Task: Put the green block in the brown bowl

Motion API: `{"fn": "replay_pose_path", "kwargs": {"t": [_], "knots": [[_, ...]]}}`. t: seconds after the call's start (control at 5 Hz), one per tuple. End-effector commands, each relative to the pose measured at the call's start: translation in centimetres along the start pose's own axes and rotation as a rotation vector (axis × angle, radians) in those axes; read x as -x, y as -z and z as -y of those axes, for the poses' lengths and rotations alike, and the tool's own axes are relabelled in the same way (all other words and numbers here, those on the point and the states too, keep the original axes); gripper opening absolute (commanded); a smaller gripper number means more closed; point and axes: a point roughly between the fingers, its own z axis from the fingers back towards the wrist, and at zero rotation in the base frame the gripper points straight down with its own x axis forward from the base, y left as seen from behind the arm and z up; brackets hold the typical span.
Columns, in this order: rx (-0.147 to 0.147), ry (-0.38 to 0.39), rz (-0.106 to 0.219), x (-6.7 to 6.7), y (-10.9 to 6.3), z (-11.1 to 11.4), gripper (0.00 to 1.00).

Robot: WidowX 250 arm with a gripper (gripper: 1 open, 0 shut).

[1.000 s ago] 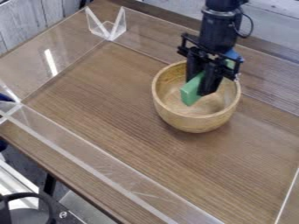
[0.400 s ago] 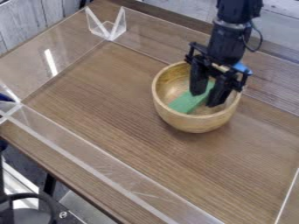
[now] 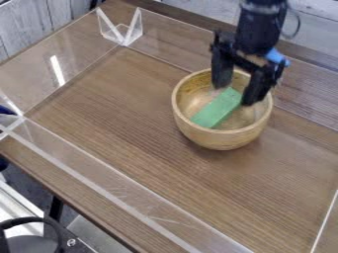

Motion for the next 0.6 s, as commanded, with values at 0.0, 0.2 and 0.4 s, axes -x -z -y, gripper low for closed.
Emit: {"fn": "replay_pose_path", "kwargs": {"t": [0.0,0.2,0.4], "knots": [[-0.028,-0.066,0.12,1.3,-5.4,-0.5,1.0],[-0.024,-0.127,0.142,3.0,-8.1,-1.1,1.0],[-0.067,-0.15,0.194,3.6,-8.5,-2.4,1.0]]}}
